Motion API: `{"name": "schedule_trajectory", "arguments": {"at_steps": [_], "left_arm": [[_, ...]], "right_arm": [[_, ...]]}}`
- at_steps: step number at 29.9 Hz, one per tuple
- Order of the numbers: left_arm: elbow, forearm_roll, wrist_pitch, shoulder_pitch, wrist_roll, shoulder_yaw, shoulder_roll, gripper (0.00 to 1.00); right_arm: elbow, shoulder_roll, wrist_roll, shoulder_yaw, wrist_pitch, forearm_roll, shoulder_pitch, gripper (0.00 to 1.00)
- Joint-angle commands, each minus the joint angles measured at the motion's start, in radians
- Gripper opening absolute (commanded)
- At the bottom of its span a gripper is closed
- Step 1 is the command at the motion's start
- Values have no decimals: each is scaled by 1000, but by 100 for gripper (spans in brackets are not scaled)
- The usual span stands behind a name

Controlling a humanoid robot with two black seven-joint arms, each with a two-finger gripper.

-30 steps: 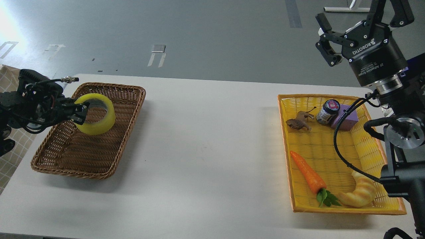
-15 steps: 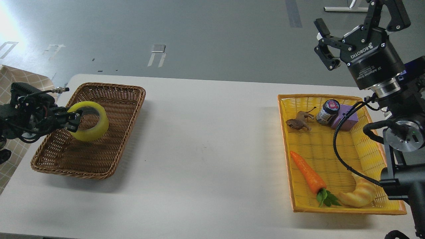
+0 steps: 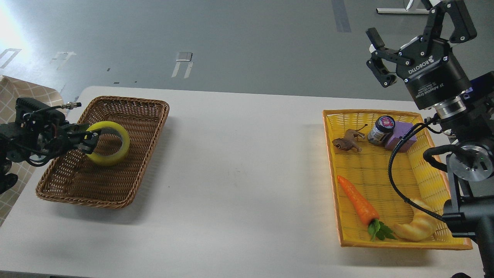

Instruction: Place and transfer tape with both arms

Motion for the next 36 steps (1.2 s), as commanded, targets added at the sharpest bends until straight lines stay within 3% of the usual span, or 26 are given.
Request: {"name": "schedule_trajectory", "arguments": {"at_steps": [1, 5, 10, 13, 18, 22, 28, 36], "left_arm": [[11, -11, 17, -1, -13, 0, -1, 68], [20, -30, 26, -4, -48, -12, 2, 73], [31, -178, 41, -31, -50, -20, -1, 81], [28, -373, 61, -80, -50, -20, -27, 91], [22, -665, 86, -154, -48, -29, -64, 97], [20, -910, 150, -179, -50, -128, -154, 98], [-15, -1122, 147, -169, -66, -355, -323, 98], [-150, -1203, 113, -102, -116, -492, -530, 98]], "right_arm": [[-1, 1, 0, 0, 0, 0, -2, 100], [-3, -1, 0, 0, 0, 0, 0, 100], [-3, -1, 2, 0, 0, 0, 0, 100], [-6, -1, 2, 1, 0, 0, 0, 100], [-4, -1, 2, 0, 0, -2, 0, 100], [-1, 1, 3, 0, 0, -3, 6, 100], [-7, -2, 3, 0, 0, -18, 15, 100], [-10, -24, 2, 1, 0, -20, 20, 100]]}}
